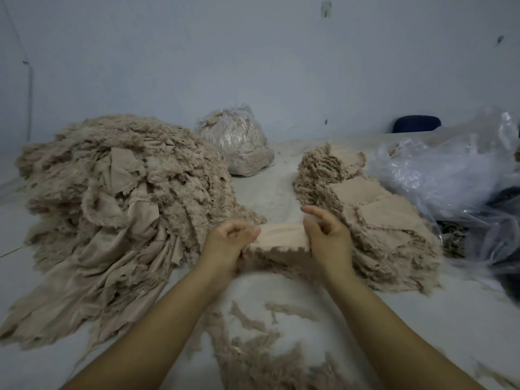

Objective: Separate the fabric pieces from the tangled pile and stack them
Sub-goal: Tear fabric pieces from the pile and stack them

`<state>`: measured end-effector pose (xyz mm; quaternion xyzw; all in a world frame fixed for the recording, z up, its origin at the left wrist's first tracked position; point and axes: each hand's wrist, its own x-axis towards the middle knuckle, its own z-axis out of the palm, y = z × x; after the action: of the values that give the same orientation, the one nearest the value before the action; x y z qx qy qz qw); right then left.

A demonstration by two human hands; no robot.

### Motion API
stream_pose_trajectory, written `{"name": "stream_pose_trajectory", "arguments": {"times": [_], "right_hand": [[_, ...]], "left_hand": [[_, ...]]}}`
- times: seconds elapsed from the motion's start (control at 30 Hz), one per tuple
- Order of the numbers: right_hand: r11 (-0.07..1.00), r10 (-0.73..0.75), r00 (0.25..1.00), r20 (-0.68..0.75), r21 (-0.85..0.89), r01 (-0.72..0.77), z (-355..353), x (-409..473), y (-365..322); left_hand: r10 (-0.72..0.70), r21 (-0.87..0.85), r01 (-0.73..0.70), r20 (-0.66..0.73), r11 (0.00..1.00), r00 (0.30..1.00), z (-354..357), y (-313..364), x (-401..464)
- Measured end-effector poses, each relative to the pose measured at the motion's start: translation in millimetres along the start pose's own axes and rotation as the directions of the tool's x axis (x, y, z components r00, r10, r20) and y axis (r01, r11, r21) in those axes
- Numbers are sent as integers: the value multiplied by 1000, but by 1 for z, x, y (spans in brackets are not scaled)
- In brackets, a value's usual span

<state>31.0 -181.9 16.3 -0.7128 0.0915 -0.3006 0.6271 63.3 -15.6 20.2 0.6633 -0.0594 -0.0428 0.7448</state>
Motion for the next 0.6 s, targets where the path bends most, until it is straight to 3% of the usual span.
{"name": "stream_pose_trajectory", "arguments": {"times": [0.1, 0.27, 0.37, 0.47, 0.53, 0.6], "right_hand": [[995, 43, 999, -34, -93, -46, 0, 11, 0], [825, 187, 980, 69, -553, -119, -8, 3, 31], [753, 175, 974, 143, -657, -39, -13, 5, 35], [623, 265, 937, 227, -782, 13, -11, 5, 35], [600, 308, 909, 282, -799, 44, -5, 8, 34], [659, 304, 898, 318, -751, 42, 1, 12, 30]], "left_hand": [[43, 140, -35, -53, 990, 998, 12, 2, 24], [98, 404, -86, -9, 911, 995, 19, -32, 42], [105, 684, -108, 47, 722, 993, 15, -43, 49], [4, 822, 9, -15, 570, 1000, 15, -37, 53], [-111, 822, 67, -5, 565, 994, 21, -29, 53], [-195, 728, 138, -6, 671, 981, 28, -25, 50]]}}
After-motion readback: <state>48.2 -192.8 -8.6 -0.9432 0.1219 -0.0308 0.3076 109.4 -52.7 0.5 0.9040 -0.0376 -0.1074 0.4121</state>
